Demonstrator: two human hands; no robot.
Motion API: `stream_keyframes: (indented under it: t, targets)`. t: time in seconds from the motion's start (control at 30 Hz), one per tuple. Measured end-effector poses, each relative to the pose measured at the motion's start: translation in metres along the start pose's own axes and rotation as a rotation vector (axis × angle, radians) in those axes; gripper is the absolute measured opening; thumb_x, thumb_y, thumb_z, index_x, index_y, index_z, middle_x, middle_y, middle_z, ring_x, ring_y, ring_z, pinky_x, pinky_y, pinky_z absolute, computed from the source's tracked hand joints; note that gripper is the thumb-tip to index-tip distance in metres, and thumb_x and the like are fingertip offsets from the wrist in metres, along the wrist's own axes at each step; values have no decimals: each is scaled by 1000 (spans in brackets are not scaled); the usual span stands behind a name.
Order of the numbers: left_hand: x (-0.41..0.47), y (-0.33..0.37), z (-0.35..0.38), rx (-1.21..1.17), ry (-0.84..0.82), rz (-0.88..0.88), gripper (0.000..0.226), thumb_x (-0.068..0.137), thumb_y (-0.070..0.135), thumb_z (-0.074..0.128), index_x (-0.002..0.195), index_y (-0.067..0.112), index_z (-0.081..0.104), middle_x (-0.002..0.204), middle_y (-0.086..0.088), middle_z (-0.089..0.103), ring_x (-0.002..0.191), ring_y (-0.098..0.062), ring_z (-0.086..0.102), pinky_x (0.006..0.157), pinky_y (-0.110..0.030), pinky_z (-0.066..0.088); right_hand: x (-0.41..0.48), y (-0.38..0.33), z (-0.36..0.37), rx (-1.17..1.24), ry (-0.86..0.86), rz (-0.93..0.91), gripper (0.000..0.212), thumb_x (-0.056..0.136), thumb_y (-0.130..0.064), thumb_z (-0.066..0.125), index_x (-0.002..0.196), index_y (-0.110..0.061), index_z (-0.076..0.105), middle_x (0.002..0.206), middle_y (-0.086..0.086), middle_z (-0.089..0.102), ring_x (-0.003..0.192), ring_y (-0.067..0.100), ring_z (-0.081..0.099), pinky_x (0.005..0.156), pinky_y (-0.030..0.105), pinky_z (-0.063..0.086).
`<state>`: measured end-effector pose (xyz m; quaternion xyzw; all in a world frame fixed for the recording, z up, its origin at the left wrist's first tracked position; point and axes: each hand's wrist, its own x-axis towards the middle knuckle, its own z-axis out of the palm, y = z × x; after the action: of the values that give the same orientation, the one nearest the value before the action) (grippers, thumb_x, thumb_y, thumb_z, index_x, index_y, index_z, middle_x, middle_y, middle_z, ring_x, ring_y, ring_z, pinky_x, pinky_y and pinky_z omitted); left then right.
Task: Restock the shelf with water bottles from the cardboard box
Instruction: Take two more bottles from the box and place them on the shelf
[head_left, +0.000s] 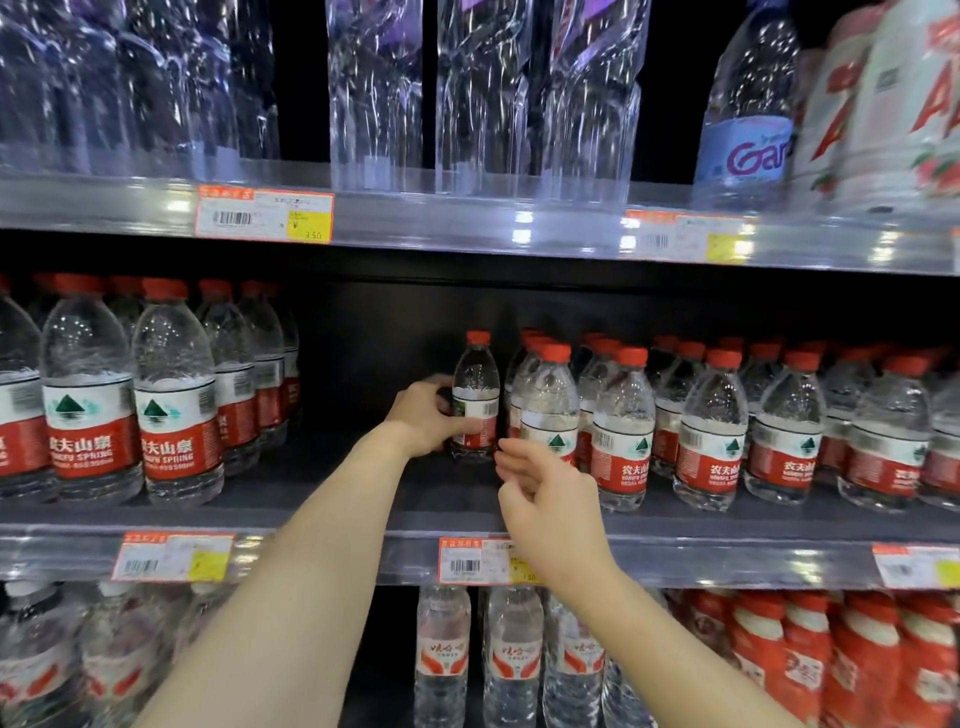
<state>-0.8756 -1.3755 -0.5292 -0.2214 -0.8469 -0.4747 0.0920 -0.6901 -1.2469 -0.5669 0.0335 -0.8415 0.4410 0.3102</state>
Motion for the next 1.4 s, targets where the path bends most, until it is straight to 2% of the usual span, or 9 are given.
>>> stream_keyframes:
  t: [0.07,0.2,0.4,0.63,0.83,1.0,1.17,1.27,1.4]
  targets:
    - [2,-3,3,4,13,7,77,76,31,92,143,26,55,96,8,66,97,-18,70,76,-39,64,1,2,-1,1,-4,4,49,93,-2,54,140,-16,58,130,-3,67,116,1,62,91,0,42]
    - [5,-7,6,31,34,9,81,74,37,92,145,25,56,114,-1,72,108,-21,69,92,-43,61,1,-2,-2,27,-18,38,53,93,-2,53,145,-18,53,135,-3,63,121,3,60,96,5,43]
    - [8,-4,6,93,79,-3,83,72,42,92,146,25,57,121,-3,73,107,-21,69,92,-43,61,4,-7,-2,15,-27,48,53,93,-2,54,145,-16,53,138,0,62,123,5,59,85,-5,38]
    - [16,-3,10,12,79,-90,80,68,34,97,137,14,61,121,-6,73,105,-22,72,85,-41,64,3,-7,-9,-25,-29,26,51,93,-2,55,143,-15,55,136,-2,63,122,4,59,86,-5,38]
    - [19,3,11,86,66,-90,72,77,36,90,139,15,62,134,-8,68,121,-25,65,101,-29,49,5,-6,-13,-51,-14,8,52,93,-4,56,143,-17,55,138,-3,63,124,4,58,99,9,41]
    - [19,6,15,88,59,-107,77,80,37,88,146,13,56,141,-10,64,126,-27,63,104,-34,51,2,-6,-15,-87,-33,7,52,94,-5,56,144,-18,54,139,-4,61,125,4,57,93,4,39]
    - [9,9,11,172,29,-155,74,84,42,84,143,7,56,140,-9,63,127,-28,61,98,-31,48,5,-10,-16,-105,-37,9,54,93,-6,56,146,-17,52,141,-3,60,127,7,57,103,14,41]
    - [2,7,3,225,51,-180,78,85,41,83,147,5,52,146,-13,59,132,-29,58,103,-33,46,5,-12,-14,-137,-27,-12,54,91,-6,58,144,-17,54,139,-3,62,126,9,58,105,17,43]
    - [-9,6,-5,265,55,-185,90,82,51,83,153,9,47,151,-12,55,136,-29,55,107,-35,46,2,-15,-14,-154,-28,-13,55,90,-7,58,144,-17,54,138,0,63,126,11,59,105,20,45]
